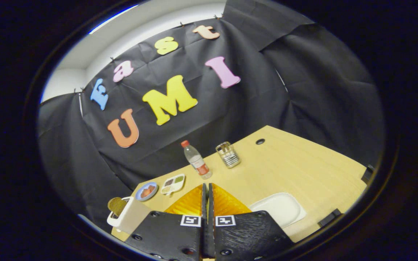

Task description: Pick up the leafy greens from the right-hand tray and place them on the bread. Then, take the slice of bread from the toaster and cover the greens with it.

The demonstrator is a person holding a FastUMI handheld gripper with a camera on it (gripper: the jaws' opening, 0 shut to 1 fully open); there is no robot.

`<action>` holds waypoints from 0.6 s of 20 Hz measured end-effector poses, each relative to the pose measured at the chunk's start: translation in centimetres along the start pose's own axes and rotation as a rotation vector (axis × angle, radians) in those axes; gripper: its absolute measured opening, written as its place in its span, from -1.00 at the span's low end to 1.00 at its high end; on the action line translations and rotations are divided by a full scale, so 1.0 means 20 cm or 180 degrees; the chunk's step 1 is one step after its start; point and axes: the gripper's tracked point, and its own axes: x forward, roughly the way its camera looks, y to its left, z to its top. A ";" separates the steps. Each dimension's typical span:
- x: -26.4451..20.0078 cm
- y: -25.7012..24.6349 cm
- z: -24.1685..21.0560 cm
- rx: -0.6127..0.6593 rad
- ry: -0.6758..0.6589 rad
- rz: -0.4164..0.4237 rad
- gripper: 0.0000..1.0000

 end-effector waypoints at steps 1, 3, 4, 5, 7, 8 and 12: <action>0.01 0.08 -0.04 0.0002 0.0022 0.0074 -1.00; 0.05 0.24 -0.11 0.0054 0.0063 0.0216 -1.00; 0.07 0.33 -0.16 0.0114 0.0084 0.0288 -1.00; 0.09 0.41 -0.20 0.0169 0.0112 0.0353 -1.00; 0.14 0.54 -0.31 0.0244 0.0154 0.0455 -1.00; 0.17 0.60 -0.36 0.0294 0.0175 0.0502 -1.00; 0.24 0.68 -0.57 0.0406 0.0277 0.0521 -1.00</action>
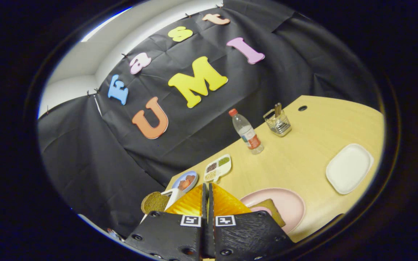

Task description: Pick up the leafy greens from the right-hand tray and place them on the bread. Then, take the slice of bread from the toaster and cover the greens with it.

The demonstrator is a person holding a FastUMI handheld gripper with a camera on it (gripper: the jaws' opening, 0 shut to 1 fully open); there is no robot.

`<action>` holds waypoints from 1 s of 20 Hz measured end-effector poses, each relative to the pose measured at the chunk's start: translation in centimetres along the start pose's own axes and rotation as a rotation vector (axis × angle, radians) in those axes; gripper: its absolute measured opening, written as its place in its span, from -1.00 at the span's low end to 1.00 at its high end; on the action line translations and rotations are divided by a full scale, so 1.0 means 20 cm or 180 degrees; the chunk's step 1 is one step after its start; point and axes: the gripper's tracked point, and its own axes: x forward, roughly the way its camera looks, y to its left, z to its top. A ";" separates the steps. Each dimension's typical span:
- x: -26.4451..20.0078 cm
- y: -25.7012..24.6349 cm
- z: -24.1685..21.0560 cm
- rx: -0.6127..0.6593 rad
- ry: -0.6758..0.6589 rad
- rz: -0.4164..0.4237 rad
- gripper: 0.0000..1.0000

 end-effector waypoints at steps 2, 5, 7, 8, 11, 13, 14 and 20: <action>0.03 -0.01 -0.09 0.0061 0.0076 0.0013 -1.00; 0.06 -0.04 -0.21 0.0345 0.0205 0.0076 -1.00; 0.09 -0.09 -0.24 0.0418 0.0250 0.0021 -1.00; 0.09 -0.13 -0.25 0.0394 0.0250 -0.0027 -1.00; 0.08 -0.26 -0.22 0.0363 0.0165 -0.0185 -1.00; 0.07 -0.34 -0.18 0.0352 0.0110 -0.0282 -1.00; 0.07 -0.38 -0.17 0.0321 0.0084 -0.0318 -1.00; 0.09 -0.54 -0.18 -0.0014 0.0135 -0.0503 -1.00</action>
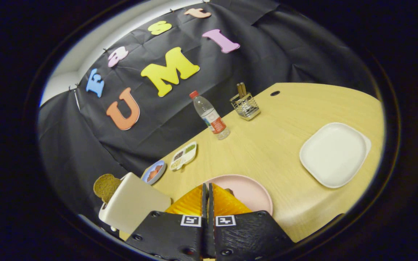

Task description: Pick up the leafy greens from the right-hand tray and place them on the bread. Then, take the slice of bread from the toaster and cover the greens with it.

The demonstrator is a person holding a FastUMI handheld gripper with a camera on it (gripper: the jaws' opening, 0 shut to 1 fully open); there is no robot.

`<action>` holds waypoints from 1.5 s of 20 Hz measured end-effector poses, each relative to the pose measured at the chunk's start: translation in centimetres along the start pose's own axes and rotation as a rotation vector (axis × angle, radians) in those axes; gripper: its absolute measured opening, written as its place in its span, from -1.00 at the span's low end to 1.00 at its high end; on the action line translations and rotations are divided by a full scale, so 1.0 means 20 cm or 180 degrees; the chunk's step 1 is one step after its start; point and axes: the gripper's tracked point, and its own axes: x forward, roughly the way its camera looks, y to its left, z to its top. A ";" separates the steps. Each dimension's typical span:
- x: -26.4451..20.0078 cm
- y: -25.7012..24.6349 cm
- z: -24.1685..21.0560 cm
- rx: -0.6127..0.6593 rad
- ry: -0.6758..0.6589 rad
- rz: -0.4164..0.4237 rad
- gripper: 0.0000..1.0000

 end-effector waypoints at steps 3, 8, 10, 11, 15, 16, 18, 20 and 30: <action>0.02 -0.03 -0.05 -0.0271 0.0052 -0.0048 -1.00; 0.01 -0.08 0.03 -0.0626 -0.0156 -0.0191 -0.38; -0.02 -0.10 0.06 -0.0701 -0.0253 -0.0228 0.02; -0.04 -0.10 0.09 -0.0752 -0.0326 -0.0232 0.22; -0.14 -0.11 0.19 -0.1065 -0.0685 -0.0325 0.89; -0.18 -0.08 0.21 -0.1124 -0.0760 -0.0310 0.90; -0.27 -0.05 0.27 -0.1256 -0.0949 -0.0373 0.91; -0.35 0.00 0.32 -0.1378 -0.1107 -0.0453 0.91; -0.55 0.57 0.27 -0.1641 -0.1266 -0.0148 0.91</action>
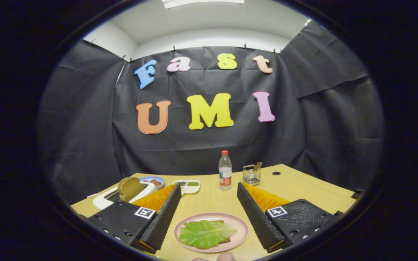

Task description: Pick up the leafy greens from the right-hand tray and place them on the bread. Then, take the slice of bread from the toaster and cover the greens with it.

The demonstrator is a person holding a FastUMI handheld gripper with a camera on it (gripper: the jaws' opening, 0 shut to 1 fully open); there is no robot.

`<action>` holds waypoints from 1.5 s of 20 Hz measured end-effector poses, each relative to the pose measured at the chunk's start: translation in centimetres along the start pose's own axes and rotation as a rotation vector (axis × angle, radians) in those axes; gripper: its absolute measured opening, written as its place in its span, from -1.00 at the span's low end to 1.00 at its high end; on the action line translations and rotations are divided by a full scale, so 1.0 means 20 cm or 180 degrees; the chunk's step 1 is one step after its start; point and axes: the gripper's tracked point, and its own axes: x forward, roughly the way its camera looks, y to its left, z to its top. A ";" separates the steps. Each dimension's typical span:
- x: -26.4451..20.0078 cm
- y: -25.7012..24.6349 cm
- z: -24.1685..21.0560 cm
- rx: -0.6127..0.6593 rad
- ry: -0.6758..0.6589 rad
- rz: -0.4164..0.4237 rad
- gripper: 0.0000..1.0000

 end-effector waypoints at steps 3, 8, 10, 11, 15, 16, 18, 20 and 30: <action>0.00 0.21 0.01 0.0032 0.0035 0.0131 0.91; 0.05 0.56 -0.04 0.0059 0.0073 0.0346 0.91; 0.08 0.66 -0.10 0.0081 0.0167 0.0361 0.91; 0.09 0.71 -0.12 0.0089 0.0211 0.0359 0.91; 0.19 0.86 -0.19 -0.0111 0.0306 0.0325 0.91; 0.22 0.89 -0.22 -0.0179 0.0324 0.0301 0.91; 0.27 0.93 -0.29 -0.0241 0.0442 0.0291 0.83; 0.34 0.95 -0.37 -0.0164 0.0570 0.0274 0.69; 0.43 0.96 -0.44 -0.0138 0.0808 0.0283 -0.74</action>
